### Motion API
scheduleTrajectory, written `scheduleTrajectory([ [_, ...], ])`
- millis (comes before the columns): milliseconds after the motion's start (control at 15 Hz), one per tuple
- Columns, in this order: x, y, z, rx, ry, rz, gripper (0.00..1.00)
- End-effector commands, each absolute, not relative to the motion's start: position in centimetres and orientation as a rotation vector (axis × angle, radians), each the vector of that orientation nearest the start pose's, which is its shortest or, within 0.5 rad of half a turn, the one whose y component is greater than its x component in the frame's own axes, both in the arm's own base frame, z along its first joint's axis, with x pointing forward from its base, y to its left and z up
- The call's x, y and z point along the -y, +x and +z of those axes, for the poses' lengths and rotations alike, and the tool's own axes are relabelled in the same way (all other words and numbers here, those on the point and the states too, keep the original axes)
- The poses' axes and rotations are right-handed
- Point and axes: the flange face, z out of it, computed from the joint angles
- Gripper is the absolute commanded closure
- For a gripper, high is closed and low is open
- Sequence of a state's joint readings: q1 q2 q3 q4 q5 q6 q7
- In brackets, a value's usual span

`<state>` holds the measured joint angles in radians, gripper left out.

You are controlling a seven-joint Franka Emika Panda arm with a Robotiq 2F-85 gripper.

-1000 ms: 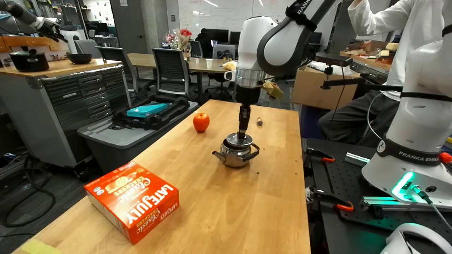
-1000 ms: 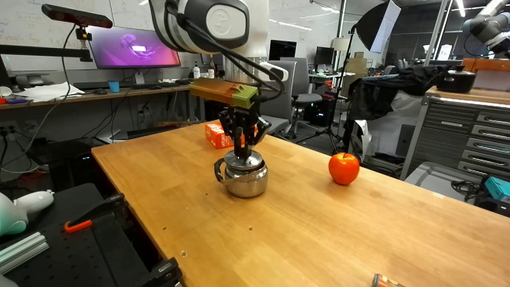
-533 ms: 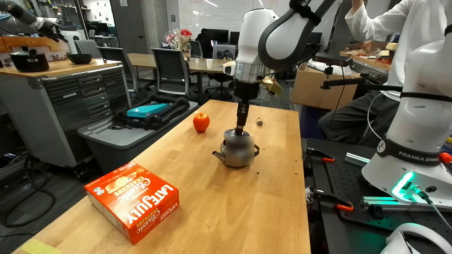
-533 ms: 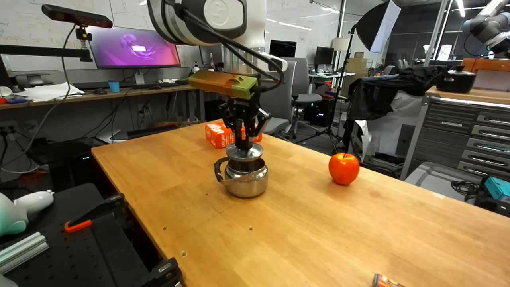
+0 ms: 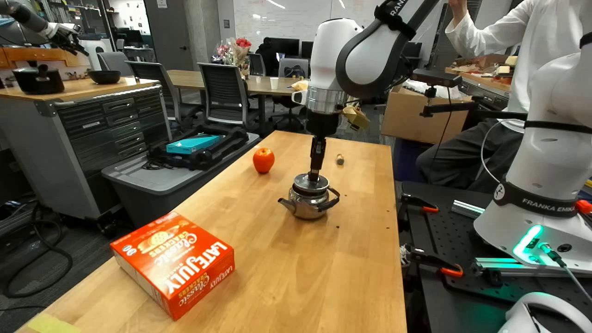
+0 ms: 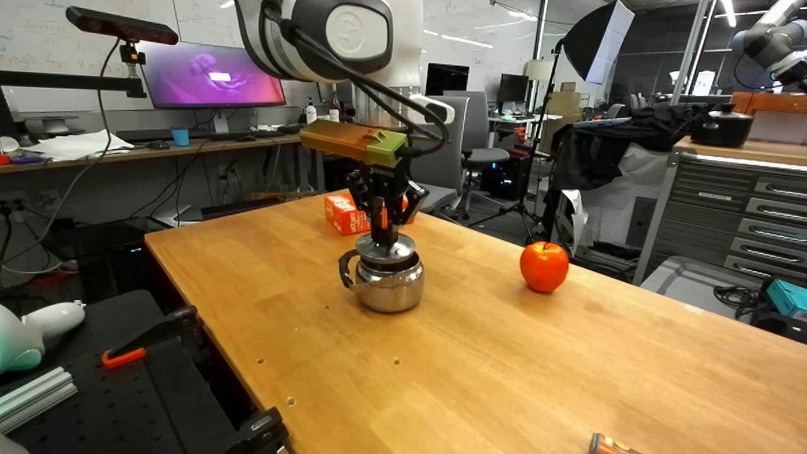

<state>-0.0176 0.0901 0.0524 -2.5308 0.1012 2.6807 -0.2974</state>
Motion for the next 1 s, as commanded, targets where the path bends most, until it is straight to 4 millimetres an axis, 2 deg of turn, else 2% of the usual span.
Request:
scheduleTrajectory([
  [0,-1.7,47.8,24.2,0.361,-3.078,-0.131,0.91],
  [600,-1.6,48.6,22.8,0.359,-3.089,-0.120,0.91],
  [933,-1.7,48.4,22.8,0.375,-3.100,-0.118,0.91],
])
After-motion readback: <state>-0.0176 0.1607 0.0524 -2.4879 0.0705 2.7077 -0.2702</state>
